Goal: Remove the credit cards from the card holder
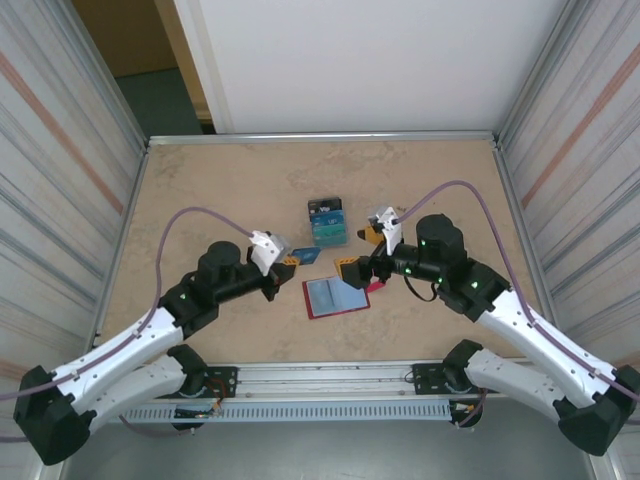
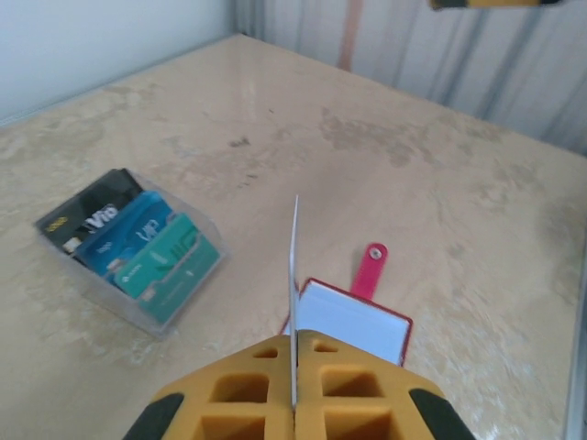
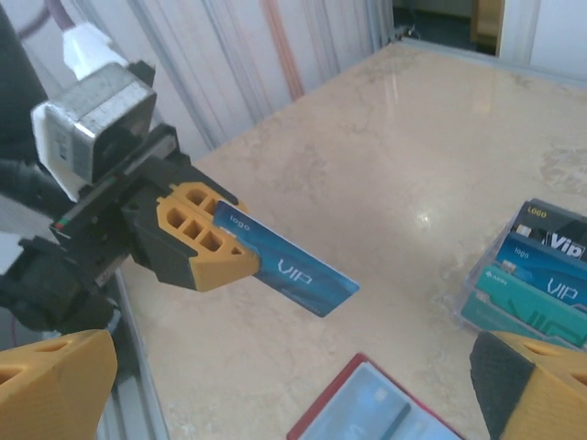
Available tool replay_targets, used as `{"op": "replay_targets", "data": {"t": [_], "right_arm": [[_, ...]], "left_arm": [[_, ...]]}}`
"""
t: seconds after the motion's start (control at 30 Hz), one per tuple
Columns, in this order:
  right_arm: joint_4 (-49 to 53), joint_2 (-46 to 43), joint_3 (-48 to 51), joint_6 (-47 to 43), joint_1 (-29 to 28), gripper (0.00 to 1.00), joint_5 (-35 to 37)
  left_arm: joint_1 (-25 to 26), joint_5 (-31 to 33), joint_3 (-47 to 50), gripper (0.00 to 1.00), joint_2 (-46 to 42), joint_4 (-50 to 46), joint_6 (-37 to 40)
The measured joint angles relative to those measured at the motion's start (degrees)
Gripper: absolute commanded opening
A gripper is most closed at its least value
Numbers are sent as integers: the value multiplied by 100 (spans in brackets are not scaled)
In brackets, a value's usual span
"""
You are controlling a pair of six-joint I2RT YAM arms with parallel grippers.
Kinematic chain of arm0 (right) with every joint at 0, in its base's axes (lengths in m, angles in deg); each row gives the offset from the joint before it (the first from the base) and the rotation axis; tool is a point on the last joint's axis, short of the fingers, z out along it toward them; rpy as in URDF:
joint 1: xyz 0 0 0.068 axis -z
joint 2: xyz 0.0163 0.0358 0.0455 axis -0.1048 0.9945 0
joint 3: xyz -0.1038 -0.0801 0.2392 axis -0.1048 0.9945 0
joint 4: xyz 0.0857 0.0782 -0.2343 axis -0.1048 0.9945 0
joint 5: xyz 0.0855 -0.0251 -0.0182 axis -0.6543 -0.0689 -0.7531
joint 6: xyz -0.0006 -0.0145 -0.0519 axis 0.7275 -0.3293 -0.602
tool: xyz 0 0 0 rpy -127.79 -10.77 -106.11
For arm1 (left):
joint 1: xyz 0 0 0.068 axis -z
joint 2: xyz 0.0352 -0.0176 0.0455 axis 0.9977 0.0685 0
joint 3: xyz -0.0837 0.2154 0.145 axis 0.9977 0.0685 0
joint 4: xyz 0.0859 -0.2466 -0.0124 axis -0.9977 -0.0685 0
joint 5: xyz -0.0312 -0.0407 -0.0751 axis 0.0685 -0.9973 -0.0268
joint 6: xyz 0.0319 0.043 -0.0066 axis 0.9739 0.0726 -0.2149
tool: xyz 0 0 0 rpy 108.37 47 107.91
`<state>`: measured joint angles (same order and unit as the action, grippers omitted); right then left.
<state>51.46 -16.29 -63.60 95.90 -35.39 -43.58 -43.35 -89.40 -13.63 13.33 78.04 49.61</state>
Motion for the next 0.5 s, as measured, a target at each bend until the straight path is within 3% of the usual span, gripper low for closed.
{"op": "replay_targets", "data": {"t": [0.2,0.5], "right_arm": [[-590,9,308,767,197,99,173],[-1307,356,638,1602,367,99,494]], "left_arm": [[0,575,472,0,-442,627,-625],[-81,815,728,0,-586,1346,-1305]]}}
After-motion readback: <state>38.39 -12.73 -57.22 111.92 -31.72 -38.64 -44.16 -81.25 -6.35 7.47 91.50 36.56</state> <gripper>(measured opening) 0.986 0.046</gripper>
